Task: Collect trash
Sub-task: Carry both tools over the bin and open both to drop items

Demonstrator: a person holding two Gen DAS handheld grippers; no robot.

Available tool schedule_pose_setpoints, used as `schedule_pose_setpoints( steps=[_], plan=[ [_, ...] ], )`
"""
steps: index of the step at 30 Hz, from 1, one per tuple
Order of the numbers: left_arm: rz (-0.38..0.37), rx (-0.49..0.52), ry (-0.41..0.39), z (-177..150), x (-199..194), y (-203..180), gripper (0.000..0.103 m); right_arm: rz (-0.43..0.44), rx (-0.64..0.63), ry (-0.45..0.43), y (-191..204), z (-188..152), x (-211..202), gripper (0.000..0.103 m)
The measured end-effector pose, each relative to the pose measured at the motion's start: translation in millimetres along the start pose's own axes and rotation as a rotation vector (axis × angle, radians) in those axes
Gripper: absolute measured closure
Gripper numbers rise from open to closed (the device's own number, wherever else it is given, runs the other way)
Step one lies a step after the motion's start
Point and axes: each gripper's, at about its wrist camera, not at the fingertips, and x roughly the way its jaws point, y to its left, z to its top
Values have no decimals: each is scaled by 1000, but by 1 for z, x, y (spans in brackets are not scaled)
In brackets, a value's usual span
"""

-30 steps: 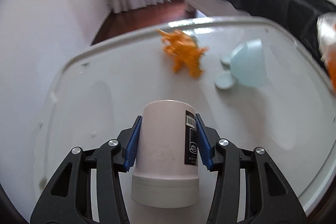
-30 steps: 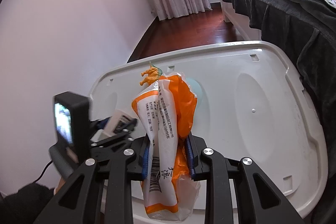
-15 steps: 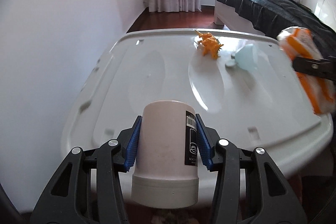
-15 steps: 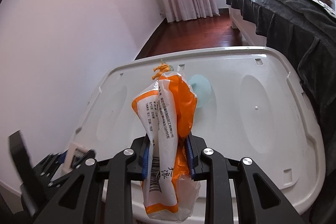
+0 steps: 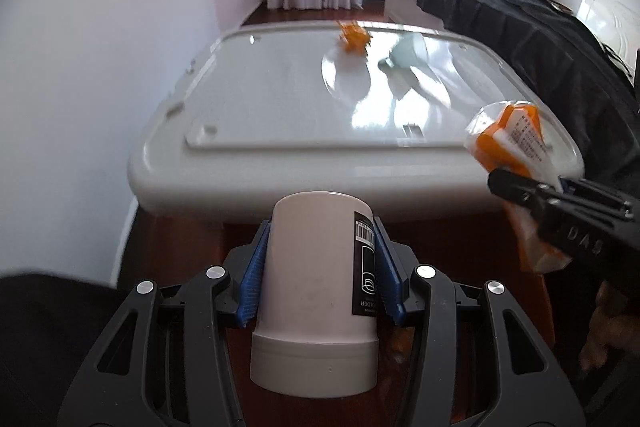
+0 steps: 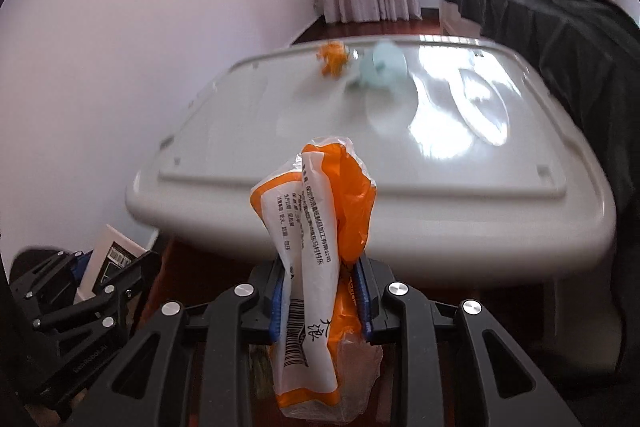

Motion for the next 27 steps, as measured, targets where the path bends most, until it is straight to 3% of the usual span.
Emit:
schedule_pose_setpoints(
  steps=[5, 13, 21, 27],
  plan=[
    [-28, 25, 50, -27, 1, -5, 56, -10, 22, 27, 9, -39, -4, 75],
    [-59, 27, 119, -40, 14, -4, 56, -32, -7, 75, 24, -71, -4, 75],
    [-49, 1, 309, -63, 58, 1, 56, -91, 23, 171, 13, -83, 13, 75],
    [-54, 2, 327, -65, 65, 2, 56, -104, 29, 198, 11, -87, 19, 72]
  ],
)
